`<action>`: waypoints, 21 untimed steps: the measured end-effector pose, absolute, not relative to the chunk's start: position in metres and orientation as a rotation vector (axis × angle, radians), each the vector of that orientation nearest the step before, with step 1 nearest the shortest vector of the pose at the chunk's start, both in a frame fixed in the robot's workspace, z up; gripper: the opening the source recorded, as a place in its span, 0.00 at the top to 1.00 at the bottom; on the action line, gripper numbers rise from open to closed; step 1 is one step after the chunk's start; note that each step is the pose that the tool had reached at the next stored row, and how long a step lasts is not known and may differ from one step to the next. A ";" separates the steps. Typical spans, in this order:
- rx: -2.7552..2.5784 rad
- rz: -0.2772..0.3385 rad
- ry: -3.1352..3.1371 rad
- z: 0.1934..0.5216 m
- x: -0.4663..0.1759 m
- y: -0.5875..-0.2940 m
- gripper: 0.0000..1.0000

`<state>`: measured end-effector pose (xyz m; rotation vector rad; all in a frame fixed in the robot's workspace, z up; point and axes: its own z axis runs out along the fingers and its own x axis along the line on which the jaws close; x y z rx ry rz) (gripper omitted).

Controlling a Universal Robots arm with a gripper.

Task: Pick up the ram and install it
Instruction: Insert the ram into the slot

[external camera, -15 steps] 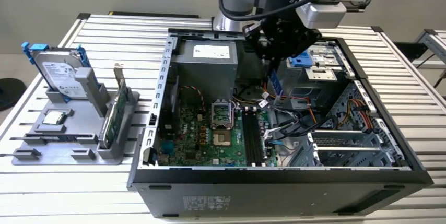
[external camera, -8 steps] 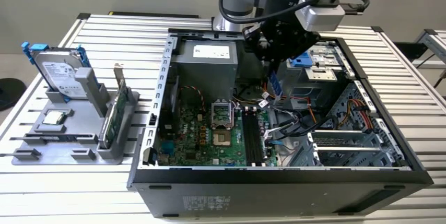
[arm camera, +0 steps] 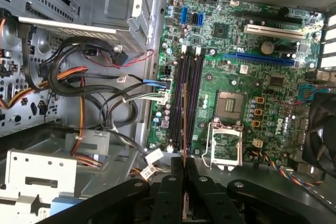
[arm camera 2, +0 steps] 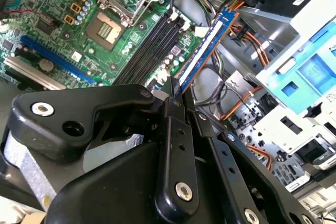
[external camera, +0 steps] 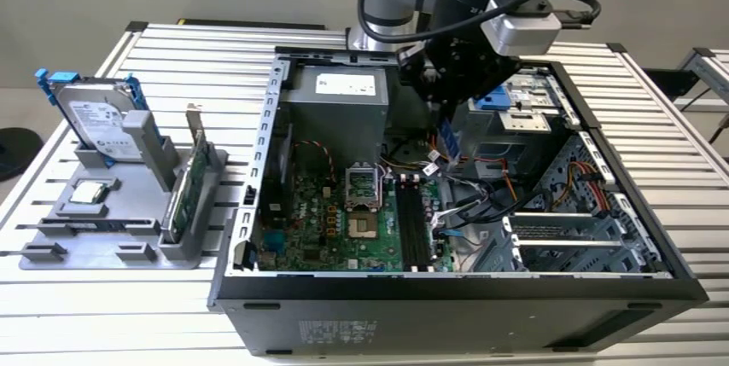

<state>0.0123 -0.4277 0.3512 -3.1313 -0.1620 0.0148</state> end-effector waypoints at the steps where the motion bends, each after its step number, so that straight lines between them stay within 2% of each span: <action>1: -3.131 0.015 -0.162 0.351 0.012 -0.428 1.00; 21: -3.132 0.015 -0.162 0.343 0.016 -0.428 1.00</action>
